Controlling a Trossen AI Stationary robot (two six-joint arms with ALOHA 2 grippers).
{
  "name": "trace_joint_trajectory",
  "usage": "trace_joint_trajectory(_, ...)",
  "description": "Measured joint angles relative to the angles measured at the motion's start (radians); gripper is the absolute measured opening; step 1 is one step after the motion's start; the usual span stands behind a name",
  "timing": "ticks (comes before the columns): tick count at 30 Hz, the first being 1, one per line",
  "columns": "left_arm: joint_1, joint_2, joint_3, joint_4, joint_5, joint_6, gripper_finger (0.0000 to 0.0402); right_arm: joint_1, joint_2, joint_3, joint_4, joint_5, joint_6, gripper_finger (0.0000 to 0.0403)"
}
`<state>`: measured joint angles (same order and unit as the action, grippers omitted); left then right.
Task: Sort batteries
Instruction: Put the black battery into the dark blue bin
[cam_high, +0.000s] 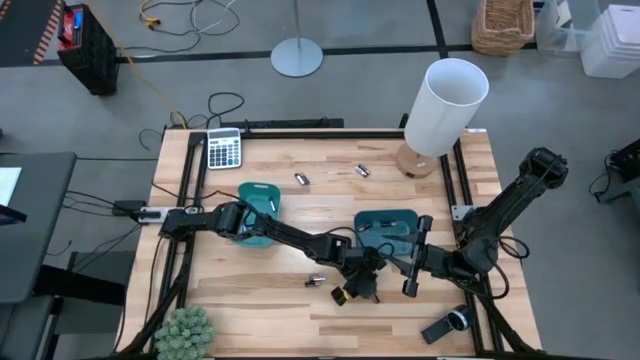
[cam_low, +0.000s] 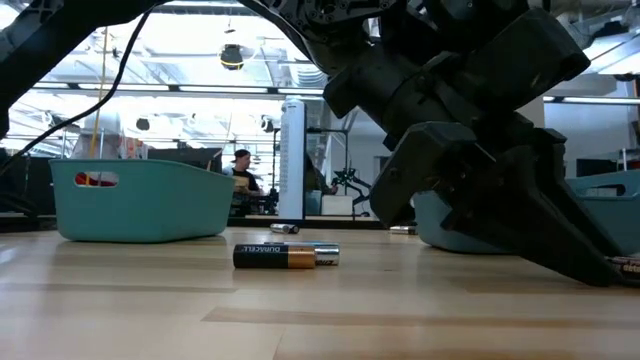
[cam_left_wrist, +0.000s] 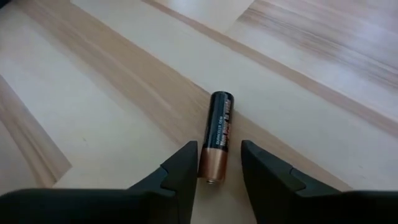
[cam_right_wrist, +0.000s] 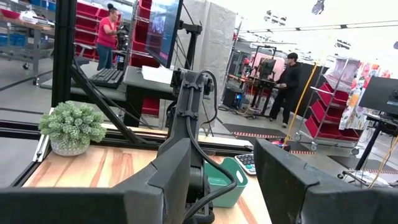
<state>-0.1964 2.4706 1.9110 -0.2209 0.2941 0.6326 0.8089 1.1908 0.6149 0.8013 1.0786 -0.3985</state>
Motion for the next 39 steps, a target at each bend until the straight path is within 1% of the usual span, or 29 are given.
trace_joint_trajectory(7,0.005,0.0,0.0,-0.001,-0.001,-0.01,0.0093,0.0,0.0,0.0,0.0,0.0,0.0,0.0191)
trace_joint_trajectory(17,0.007,0.0,0.0,-0.001,-0.008,-0.01,0.0047,0.0,0.0,0.0,0.0,0.0,0.0,0.0191)
trace_joint_trajectory(27,0.007,0.0,-0.001,-0.001,-0.009,-0.027,0.0045,0.0,0.0,0.0,-0.001,0.0,0.004,0.0191)
trace_joint_trajectory(39,0.007,0.004,-0.003,0.068,-0.021,-0.081,0.0044,0.0,0.0,0.0,-0.006,0.0,-0.003,0.0191)
